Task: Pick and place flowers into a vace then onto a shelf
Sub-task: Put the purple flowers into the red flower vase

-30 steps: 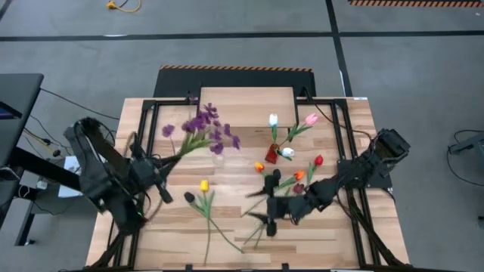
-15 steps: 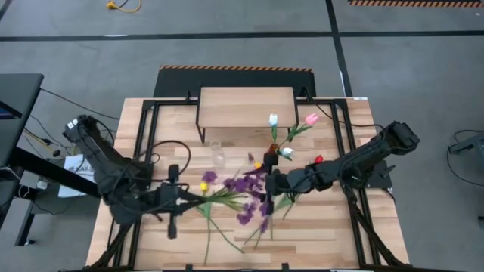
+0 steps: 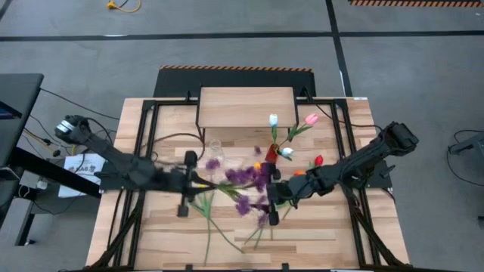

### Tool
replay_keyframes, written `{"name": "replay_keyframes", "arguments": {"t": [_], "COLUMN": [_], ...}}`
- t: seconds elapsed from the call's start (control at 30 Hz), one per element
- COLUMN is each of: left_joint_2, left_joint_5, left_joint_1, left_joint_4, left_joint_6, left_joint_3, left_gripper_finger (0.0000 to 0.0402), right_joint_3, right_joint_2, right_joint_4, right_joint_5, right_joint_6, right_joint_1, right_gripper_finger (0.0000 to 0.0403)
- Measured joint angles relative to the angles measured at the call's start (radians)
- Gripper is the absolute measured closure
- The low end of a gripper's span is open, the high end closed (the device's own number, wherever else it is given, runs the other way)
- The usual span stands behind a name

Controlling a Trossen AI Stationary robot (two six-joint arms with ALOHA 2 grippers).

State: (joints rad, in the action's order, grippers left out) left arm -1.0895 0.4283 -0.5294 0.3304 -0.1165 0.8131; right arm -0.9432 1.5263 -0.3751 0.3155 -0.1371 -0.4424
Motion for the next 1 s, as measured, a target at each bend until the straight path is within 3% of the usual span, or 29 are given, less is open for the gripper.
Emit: {"name": "replay_keyframes", "arguments": {"t": [0.17,0.27,0.43,0.6,0.83,1.0], "left_joint_2": [0.175,0.231,0.247,0.214,0.201,0.195], "left_joint_5": [-0.306,-0.386,-0.401,-0.425,-0.431,-0.432], "left_joint_1": [0.123,0.152,0.162,0.161,0.162,0.162], "left_joint_4": [0.214,0.318,0.423,0.427,0.421,0.424], "left_joint_6": [-0.019,-0.054,-0.108,-0.143,-0.15,-0.141], "left_joint_3": [-0.19,-0.283,-0.373,-0.378,-0.378,-0.378], "left_gripper_finger": [0.0401,0.0401,0.0401,0.0396,0.0397,0.0395], "right_joint_3": [0.0,0.0,-0.002,-0.032,-0.159,-0.238], "right_joint_2": [0.0,0.0,0.032,0.125,0.27,0.328], "right_joint_4": [-0.071,-0.143,-0.29,-0.43,-0.456,-0.444], "right_joint_5": [0.0,0.0,-0.003,-0.004,-0.104,-0.108], "right_joint_6": [-0.028,-0.06,-0.081,-0.081,-0.11,-0.177], "right_joint_1": [0.005,0.014,0.059,0.108,0.141,0.133], "right_gripper_finger": [0.0159,0.0159,0.0159,0.0159,0.0159,0.0159]}}
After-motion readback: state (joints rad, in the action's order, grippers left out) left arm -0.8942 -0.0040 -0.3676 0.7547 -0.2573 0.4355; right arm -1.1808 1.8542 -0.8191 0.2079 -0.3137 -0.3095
